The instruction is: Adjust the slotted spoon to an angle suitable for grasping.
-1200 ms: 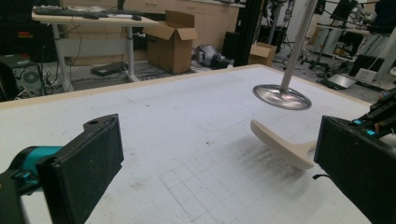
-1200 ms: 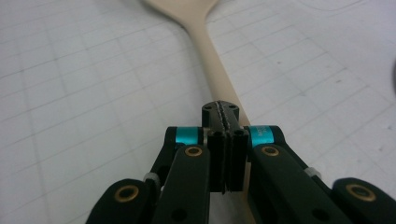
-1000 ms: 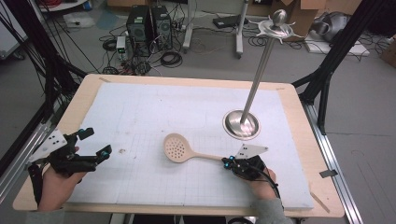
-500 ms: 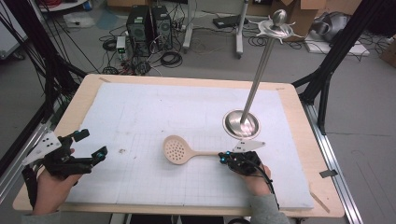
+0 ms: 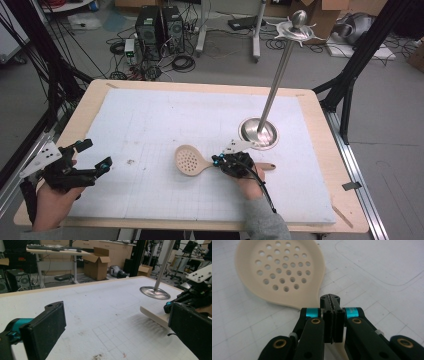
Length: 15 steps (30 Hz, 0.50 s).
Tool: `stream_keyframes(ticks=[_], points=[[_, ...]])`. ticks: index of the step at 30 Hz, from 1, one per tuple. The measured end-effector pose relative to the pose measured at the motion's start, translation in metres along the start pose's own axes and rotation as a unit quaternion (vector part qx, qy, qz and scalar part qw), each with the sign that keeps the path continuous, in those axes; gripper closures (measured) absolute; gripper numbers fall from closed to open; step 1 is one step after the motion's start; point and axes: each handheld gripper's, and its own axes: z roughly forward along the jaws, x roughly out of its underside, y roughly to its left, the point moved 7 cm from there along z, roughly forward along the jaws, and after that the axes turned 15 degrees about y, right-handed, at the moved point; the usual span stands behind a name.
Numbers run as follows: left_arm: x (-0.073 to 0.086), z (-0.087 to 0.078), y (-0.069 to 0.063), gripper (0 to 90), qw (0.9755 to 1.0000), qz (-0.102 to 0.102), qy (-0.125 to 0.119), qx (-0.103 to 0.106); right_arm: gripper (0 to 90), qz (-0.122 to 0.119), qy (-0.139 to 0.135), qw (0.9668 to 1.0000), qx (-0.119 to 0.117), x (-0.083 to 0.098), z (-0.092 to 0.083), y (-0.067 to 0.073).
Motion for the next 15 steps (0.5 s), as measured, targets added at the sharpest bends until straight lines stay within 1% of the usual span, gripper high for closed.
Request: stream_keyframes(ticks=[7, 11, 13, 15], points=[[0.0, 0.001, -0.002, 1.8, 1.0, 0.001, 0.003, 0.001, 90.0, 0.013, 0.001, 0.9999, -0.003, -0.005, 0.012, -0.001], [0.001, 0.002, -0.002, 1.8, 1.0, 0.001, 0.004, 0.001, 90.0, 0.008, 0.003, 1.0, 0.004, -0.006, 0.014, 0.0], [0.001, 0.002, -0.002, 1.8, 1.0, 0.0, 0.005, 0.002, 90.0, 0.009, 0.002, 1.0, -0.001, -0.006, 0.013, 0.001], [0.001, 0.002, -0.001, 1.8, 1.0, 0.0, 0.006, 0.002, 90.0, 0.008, 0.004, 1.0, 0.0, -0.005, 0.013, 0.002]])
